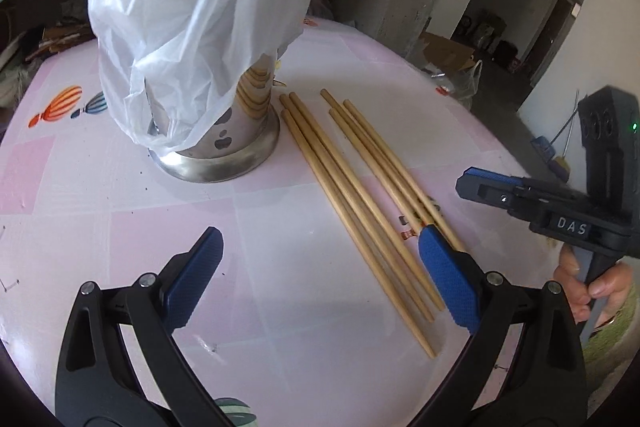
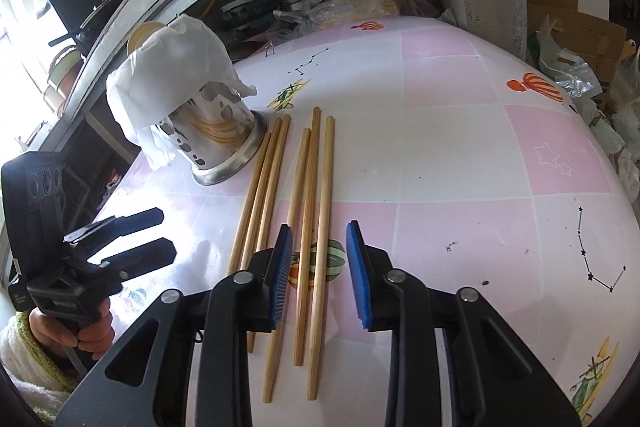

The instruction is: Organize utensils

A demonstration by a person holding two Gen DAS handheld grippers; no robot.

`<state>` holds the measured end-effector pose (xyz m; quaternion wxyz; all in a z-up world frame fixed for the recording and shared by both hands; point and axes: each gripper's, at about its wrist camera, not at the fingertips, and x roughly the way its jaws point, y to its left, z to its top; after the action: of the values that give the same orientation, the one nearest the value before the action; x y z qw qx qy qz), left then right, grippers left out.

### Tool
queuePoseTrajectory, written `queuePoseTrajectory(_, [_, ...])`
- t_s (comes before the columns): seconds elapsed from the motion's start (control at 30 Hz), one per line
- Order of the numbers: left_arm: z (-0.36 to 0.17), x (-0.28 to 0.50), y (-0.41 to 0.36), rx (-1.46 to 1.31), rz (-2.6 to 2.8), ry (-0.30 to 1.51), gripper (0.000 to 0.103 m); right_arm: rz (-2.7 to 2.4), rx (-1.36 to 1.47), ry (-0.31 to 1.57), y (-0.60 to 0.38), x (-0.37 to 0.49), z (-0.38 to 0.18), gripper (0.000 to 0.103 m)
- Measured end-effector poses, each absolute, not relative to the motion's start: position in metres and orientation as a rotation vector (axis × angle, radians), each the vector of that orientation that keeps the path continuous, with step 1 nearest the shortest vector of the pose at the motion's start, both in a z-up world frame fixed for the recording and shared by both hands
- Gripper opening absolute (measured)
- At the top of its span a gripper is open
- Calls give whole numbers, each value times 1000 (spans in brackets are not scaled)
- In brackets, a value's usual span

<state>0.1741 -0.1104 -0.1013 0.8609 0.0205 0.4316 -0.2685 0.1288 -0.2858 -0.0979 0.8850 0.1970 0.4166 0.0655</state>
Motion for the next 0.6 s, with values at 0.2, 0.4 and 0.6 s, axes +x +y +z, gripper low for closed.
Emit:
queuePoseTrajectory(0.2, [-107, 176, -134, 196, -528, 870, 94, 146, 400, 893, -282, 138, -108, 13])
queuePoseTrajectory(0.4, [-111, 183, -147, 238, -529, 878, 68, 142, 366, 917, -276, 146, -116, 8])
queuePoseTrajectory(0.6, [-116, 191, -155, 216, -567, 913, 50, 139, 360, 931, -276, 150, -119, 7])
